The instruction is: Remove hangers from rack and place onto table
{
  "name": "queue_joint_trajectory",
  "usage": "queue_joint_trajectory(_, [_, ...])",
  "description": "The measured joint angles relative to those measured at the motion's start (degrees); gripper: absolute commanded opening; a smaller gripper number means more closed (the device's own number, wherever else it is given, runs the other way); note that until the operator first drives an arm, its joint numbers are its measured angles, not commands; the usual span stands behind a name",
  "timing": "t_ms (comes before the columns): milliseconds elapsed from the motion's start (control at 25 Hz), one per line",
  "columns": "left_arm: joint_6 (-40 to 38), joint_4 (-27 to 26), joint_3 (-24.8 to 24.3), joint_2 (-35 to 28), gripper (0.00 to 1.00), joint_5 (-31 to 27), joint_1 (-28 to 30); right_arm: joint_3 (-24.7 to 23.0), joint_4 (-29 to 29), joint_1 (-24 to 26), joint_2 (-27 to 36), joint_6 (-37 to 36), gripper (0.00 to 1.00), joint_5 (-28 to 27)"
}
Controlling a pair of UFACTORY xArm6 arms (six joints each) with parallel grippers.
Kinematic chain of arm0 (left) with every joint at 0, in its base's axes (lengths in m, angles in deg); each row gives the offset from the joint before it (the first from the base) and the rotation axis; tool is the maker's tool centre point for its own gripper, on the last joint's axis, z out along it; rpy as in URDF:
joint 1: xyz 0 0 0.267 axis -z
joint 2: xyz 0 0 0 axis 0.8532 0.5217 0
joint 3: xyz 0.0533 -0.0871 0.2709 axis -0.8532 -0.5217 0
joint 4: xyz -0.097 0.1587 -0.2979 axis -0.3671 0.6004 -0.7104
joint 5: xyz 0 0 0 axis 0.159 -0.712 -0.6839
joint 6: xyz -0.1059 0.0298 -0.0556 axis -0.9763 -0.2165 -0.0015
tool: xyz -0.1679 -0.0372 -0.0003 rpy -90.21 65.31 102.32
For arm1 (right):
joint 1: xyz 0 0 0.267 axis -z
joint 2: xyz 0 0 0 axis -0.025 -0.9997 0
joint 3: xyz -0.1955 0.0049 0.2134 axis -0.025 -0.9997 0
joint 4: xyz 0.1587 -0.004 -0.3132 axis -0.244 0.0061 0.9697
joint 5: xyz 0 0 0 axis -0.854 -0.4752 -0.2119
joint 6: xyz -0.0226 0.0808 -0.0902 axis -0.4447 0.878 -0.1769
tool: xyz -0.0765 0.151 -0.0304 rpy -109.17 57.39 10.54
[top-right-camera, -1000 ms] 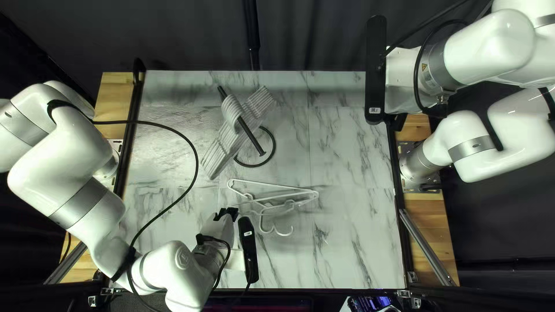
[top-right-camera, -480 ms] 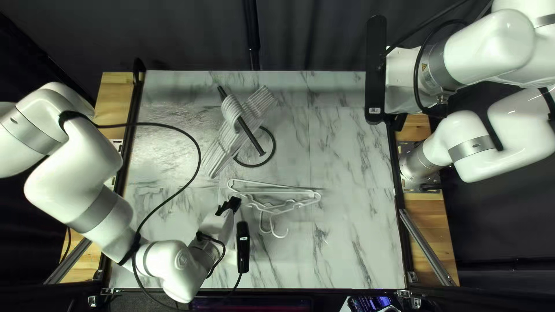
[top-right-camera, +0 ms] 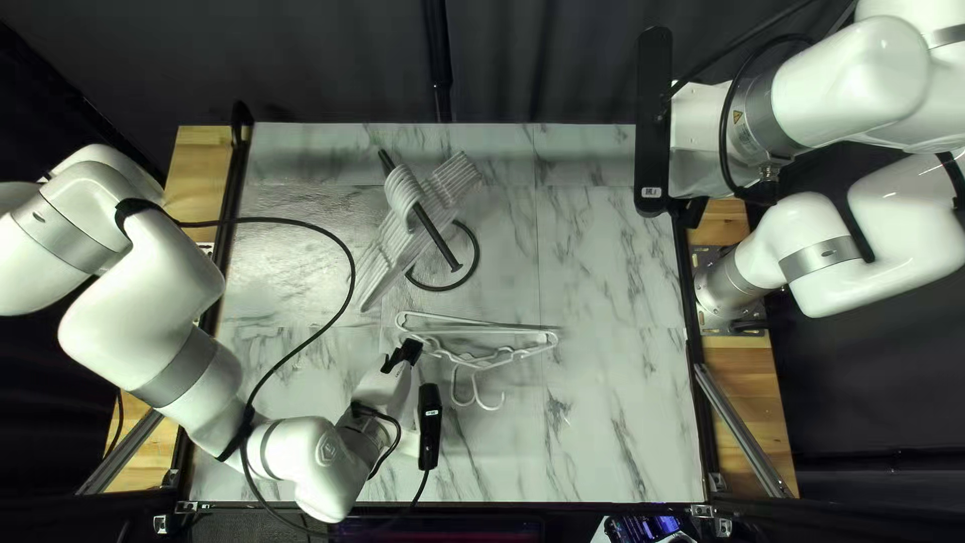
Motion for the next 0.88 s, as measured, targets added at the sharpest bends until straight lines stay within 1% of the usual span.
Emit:
queue_joint_trajectory(280, [1.9,-3.9,5.9,4.1,0.0,-9.0,0.9,0.0,0.0,0.0,0.0,0.0,1.0,0.0])
queue_joint_trajectory(400, [1.7,-4.9,7.0,5.2,0.0,-12.0,1.3,0.0,0.0,0.0,0.0,0.0,1.0,0.0])
queue_joint_trajectory(520, [0.9,-5.7,6.0,4.8,0.0,-13.3,1.3,0.0,0.0,0.0,0.0,0.0,1.0,0.0])
queue_joint_trajectory(640, [-0.1,-6.3,3.8,3.2,0.0,-13.6,1.4,0.0,0.0,0.0,0.0,0.0,1.0,0.0])
queue_joint_trajectory(880, [-3.0,-6.5,-1.2,-0.9,0.0,-12.7,2.4,0.0,0.0,0.0,0.0,0.0,1.0,0.0])
